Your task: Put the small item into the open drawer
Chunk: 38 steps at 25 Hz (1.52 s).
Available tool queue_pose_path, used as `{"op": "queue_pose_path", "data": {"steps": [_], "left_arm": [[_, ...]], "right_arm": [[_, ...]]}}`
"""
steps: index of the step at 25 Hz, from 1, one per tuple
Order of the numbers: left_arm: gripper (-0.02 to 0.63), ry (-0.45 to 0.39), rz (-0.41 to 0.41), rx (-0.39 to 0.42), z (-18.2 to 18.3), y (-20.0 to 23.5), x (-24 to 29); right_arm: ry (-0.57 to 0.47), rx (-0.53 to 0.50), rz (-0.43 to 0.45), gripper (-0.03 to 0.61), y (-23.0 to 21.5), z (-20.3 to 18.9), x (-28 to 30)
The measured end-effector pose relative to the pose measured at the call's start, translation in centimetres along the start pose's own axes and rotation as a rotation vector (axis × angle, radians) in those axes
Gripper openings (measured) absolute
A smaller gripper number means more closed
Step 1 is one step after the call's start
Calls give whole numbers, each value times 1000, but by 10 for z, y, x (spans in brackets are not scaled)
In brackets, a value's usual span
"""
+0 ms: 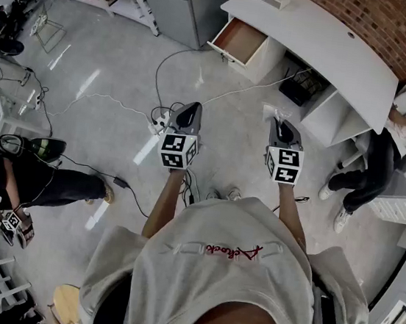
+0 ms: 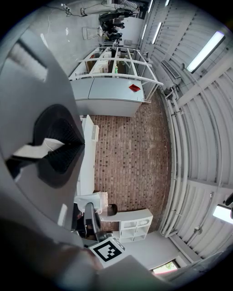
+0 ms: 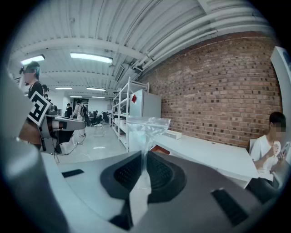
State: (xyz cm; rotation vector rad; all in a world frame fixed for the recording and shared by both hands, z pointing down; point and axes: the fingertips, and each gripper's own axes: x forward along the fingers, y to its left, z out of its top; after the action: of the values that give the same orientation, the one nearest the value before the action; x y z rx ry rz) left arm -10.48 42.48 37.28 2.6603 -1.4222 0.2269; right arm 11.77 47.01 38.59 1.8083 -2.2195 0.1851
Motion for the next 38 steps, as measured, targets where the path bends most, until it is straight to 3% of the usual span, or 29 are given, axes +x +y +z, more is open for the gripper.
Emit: {"op": "queue_pose_path", "data": {"steps": [23, 38], "left_arm": [[9, 11, 28, -8, -3, -29, 30], [9, 16, 51, -20, -7, -13, 63]], "right_arm": [[-1, -2, 49, 29, -33, -7, 14], [8, -9, 71, 29, -47, -10, 54]]}}
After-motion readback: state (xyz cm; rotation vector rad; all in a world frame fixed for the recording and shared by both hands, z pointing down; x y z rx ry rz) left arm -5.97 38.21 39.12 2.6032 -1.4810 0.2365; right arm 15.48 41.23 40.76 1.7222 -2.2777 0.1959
